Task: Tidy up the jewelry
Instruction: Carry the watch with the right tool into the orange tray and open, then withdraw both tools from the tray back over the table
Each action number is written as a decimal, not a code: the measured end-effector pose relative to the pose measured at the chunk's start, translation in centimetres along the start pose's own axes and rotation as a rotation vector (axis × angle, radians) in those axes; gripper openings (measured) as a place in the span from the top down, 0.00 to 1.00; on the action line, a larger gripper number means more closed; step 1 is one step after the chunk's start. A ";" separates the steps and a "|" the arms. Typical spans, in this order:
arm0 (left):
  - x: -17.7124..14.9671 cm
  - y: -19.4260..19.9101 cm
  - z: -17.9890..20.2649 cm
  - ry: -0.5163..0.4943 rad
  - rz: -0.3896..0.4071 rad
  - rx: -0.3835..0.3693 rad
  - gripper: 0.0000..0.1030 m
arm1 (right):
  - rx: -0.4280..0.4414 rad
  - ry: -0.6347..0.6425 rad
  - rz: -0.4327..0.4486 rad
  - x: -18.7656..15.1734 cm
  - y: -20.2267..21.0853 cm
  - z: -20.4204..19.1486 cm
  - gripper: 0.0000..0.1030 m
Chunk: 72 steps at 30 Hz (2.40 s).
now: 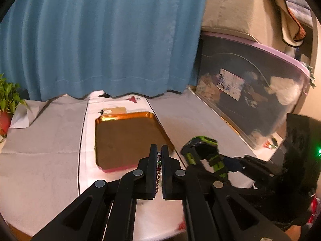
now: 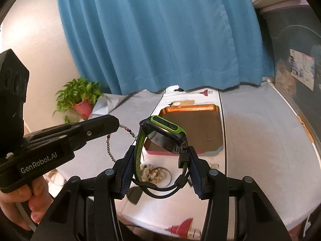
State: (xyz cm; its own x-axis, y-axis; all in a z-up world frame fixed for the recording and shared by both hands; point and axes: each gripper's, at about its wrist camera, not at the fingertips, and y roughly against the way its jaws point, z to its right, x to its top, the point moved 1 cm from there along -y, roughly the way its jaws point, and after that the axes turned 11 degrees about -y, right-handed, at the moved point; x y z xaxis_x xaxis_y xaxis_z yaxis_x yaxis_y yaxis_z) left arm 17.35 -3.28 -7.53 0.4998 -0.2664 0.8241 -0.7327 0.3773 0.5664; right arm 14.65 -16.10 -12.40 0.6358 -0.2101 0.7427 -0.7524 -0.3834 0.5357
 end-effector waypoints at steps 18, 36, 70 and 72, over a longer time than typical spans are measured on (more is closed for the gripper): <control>-0.4 -11.0 -9.5 0.155 0.127 -0.046 0.99 | -0.056 0.068 0.005 6.9 -10.3 0.8 0.51; -6.9 -22.9 -12.9 0.196 -0.201 -0.036 0.99 | -0.197 0.017 -0.259 2.5 -27.5 7.5 0.51; -8.3 2.8 -4.0 0.125 0.003 0.075 0.20 | -0.210 0.038 0.025 -3.9 2.8 -2.3 0.00; -8.5 5.1 -3.3 0.115 0.028 0.084 0.19 | -0.186 0.046 0.046 -4.5 5.0 -3.5 0.00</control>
State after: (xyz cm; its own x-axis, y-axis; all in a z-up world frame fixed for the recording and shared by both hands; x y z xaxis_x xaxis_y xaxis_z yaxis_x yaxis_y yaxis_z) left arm 10.92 3.83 -11.66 0.5251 -0.1517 0.8374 -0.7807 0.3057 0.5450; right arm 7.47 -13.95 -11.68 0.5944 -0.1806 0.7837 -0.8023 -0.2002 0.5624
